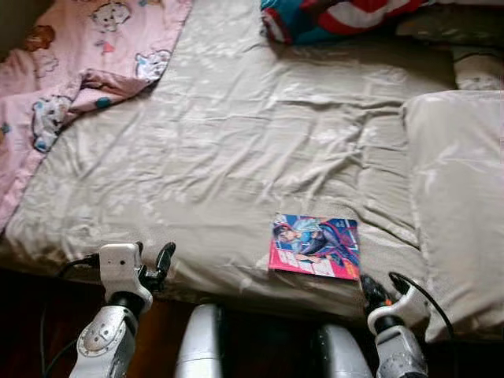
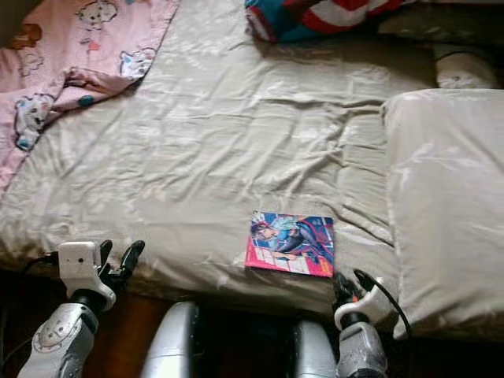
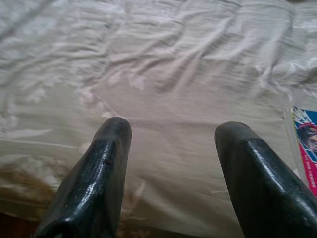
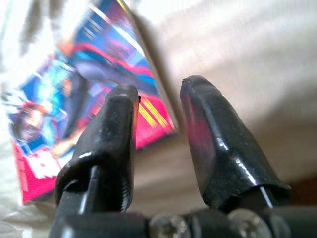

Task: Clean up the room

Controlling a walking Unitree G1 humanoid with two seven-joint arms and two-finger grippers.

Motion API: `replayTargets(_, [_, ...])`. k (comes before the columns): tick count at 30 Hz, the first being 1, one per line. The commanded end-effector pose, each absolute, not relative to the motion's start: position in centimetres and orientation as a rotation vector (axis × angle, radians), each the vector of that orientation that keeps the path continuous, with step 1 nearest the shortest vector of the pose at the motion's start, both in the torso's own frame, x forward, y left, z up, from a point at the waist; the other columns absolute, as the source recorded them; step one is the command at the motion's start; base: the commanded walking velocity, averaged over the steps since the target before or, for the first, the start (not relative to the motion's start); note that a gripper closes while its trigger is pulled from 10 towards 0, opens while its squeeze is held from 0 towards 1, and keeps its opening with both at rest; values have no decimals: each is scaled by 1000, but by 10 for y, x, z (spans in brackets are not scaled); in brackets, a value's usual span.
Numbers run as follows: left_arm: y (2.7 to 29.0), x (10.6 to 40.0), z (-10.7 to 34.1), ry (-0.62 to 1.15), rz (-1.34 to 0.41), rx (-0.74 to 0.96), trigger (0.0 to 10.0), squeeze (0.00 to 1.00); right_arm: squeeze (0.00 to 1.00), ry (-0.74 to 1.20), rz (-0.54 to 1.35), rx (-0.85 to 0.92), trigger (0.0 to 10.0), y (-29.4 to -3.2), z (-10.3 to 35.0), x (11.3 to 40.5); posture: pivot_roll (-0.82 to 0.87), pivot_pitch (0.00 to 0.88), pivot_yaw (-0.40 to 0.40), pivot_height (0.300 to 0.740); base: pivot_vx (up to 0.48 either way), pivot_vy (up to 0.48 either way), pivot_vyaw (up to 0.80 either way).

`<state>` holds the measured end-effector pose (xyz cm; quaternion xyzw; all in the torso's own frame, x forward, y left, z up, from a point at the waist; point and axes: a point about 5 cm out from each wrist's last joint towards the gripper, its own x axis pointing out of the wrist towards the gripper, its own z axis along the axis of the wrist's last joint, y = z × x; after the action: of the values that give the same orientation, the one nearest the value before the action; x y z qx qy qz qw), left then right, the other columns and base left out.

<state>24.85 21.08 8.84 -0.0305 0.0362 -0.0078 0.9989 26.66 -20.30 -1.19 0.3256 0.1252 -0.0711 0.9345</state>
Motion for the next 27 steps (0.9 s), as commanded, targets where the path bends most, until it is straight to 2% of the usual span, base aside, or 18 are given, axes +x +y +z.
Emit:
replayTargets(1, [214,244,76,102,24,-82,10000,0,0,275,-84,606,10000,-195,-18,256,112,241,-20,655,0,0,0])
replayTargets(5, [214,244,66,119,48,-98,10000,0,0,295,-56,532,10000,-188,-21,253,99,219,-42,655,0,0,0])
replayTargets(9, [215,239,46,177,69,-110,10000,0,0,351,-121,516,10000,-192,-28,246,93,198,-62,675,0,0,0])
replayTargets(14, [219,233,22,265,107,-135,10000,0,0,443,-115,475,10000,-191,-38,239,83,180,-71,705,0,0,0])
replayTargets(20, [219,224,-18,448,99,-136,10000,0,0,596,-162,409,10000,-193,-55,221,94,155,-67,740,0,0,0])
replayTargets(25, [221,221,-32,524,87,-102,10000,0,0,647,-197,420,10000,-195,-63,210,89,140,-56,740,0,0,0])
replayTargets(27, [222,214,-45,602,96,-86,10000,0,0,729,-180,375,10000,-193,-72,197,92,131,-53,740,0,0,0])
